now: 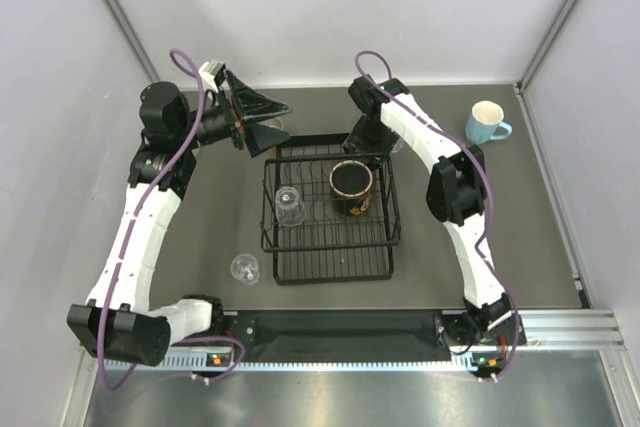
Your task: Load the cups into the dish rack
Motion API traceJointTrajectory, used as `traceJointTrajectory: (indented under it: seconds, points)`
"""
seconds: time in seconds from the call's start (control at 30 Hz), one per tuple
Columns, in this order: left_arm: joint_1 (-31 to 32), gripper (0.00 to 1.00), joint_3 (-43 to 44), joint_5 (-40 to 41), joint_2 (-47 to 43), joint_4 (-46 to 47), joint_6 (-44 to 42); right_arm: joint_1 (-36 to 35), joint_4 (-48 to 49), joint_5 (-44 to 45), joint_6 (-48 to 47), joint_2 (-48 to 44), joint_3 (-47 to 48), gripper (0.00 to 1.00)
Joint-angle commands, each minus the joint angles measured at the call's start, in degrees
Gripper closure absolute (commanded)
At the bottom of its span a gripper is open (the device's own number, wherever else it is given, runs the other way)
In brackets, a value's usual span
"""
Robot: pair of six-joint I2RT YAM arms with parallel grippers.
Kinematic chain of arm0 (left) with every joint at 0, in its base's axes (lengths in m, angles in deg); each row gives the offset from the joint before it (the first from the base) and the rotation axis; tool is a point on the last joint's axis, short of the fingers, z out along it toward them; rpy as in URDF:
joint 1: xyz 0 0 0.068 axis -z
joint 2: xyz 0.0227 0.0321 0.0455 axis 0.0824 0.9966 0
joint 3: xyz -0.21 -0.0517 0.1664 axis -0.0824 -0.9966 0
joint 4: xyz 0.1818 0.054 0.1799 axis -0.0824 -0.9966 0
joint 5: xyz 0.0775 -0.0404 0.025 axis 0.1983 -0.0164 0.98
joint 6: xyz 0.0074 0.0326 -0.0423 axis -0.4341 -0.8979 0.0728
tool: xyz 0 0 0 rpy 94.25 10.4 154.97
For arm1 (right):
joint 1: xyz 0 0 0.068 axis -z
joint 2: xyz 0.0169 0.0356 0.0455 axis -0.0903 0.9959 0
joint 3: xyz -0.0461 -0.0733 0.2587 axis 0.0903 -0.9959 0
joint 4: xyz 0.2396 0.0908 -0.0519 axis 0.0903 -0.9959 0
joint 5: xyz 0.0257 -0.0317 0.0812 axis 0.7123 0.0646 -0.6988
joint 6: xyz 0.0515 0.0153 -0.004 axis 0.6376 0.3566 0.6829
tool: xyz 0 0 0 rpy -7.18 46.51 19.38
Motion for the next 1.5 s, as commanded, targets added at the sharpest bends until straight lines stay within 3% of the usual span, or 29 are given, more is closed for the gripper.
traceJointTrajectory:
  seconds: [0.0, 0.23, 0.37, 0.57, 0.67, 0.8, 0.87, 1.0, 1.1, 1.23, 1.37, 1.47]
  points:
    - [-0.57, 0.01, -0.52, -0.73, -1.47, 2.93, -0.62, -0.52, 0.62, -0.64, -0.45, -2.02, 2.96, 0.37]
    - [-0.74, 0.01, 1.06, 1.29, -2.53, -1.81, -4.31, 0.88, 0.71, -0.64, -1.41, -4.57, 2.96, 0.15]
    - [-1.18, 0.01, 3.78, 4.35, -3.41, -6.82, -7.91, 1.33, 1.50, -0.47, -1.94, -6.95, 2.70, 0.07]
    - [-1.88, 0.01, 8.09, 8.93, -3.85, -17.34, -15.19, 2.29, 1.50, -0.12, -2.29, -8.88, 2.60, 0.05]
    - [-2.23, 0.01, 13.53, 15.77, -3.85, -28.39, -21.25, 2.99, 1.59, 1.28, -2.99, -10.46, 2.78, 0.04]
    - [-2.85, 0.01, 22.48, 34.71, -4.99, -41.88, -27.95, 4.66, 1.85, 2.87, -4.92, -13.18, 3.66, 0.04]
    - [-2.85, 0.01, 24.61, 40.11, -5.52, -46.01, -30.58, 5.37, 1.85, 3.40, -6.15, -14.94, 4.62, 0.04]
    - [-2.85, 0.08, 27.78, 51.64, -4.90, -58.40, -32.61, 7.38, 2.02, 4.98, -9.04, -18.81, 4.80, 0.04]
    - [-2.85, 0.14, 25.25, 55.77, -5.16, -65.79, -32.36, 8.53, 1.42, 6.03, -12.38, -22.32, 4.54, 0.05]
    - [-2.85, 0.16, 13.94, 56.14, -8.06, -68.70, -30.33, 9.59, 1.93, 8.84, -16.26, -30.47, 1.03, 0.05]
    - [-2.85, 0.30, 2.93, 52.89, -11.22, -71.16, -28.40, 9.68, 4.74, 8.51, -19.95, -39.27, -10.79, 0.05]
    - [-2.85, 0.28, -3.66, 54.90, -14.82, -71.44, -27.78, 9.59, 9.82, 5.78, -20.57, -48.76, -23.52, 0.05]
